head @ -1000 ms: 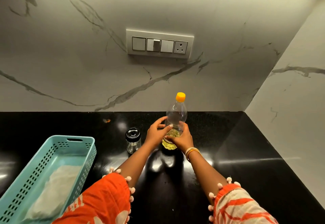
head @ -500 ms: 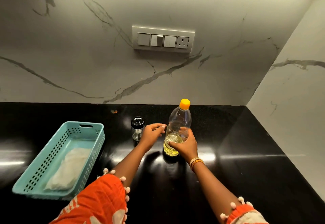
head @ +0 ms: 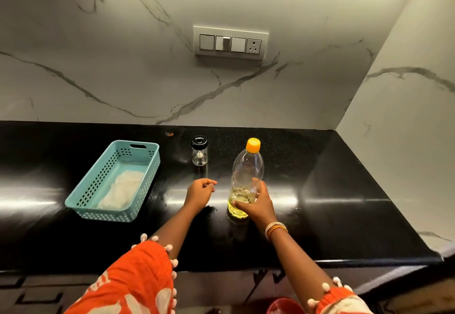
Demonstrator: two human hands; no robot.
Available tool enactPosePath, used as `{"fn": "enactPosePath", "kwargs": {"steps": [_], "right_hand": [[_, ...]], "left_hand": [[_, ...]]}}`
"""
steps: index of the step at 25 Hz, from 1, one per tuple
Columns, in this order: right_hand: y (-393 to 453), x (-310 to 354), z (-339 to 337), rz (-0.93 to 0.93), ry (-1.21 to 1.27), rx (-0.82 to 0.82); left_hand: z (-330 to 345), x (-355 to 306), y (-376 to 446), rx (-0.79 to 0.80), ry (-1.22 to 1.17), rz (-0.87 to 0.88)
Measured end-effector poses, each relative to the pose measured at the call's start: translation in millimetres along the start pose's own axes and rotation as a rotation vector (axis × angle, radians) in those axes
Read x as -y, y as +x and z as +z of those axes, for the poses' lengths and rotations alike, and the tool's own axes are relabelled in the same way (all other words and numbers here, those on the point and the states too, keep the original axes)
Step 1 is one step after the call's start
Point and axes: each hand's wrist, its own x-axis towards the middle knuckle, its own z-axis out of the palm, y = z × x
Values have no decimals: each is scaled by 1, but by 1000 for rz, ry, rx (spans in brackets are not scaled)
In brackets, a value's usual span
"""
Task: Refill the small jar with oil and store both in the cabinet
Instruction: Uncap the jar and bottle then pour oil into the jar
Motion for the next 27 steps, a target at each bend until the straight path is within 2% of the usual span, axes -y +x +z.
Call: {"fn": "enactPosePath", "kwargs": {"steps": [2,3,5,6,7,10,12,16,21,24,27], "right_hand": [[-5,-3,1,204,-135,52],[-8,-5,3,338,-229,132],[-15,-3,13,533,-284,393],[-16,0,22,554,-254,491],[-15,6,32,525,-229,522],[2,28,66,261,-256,355],[19,44,91,154,-205,262],[68,69,139,118,-101,152],[128,91,164,106,-71,-14],[159,93,166,155,-42,-12],[174,88,170,115,11,-13]], "left_hand": [[-6,2,-7,-5,8,-2],[-9,4,-9,-6,13,-1],[-16,9,-11,-19,59,0],[-20,12,-11,-27,97,-2],[-25,14,-9,-30,142,0],[-44,21,4,-28,386,52],[-58,30,19,4,569,41],[-82,55,48,207,818,-50],[-84,71,67,389,991,-78],[-83,83,71,440,1073,-84],[-83,85,72,469,1080,-94]]}}
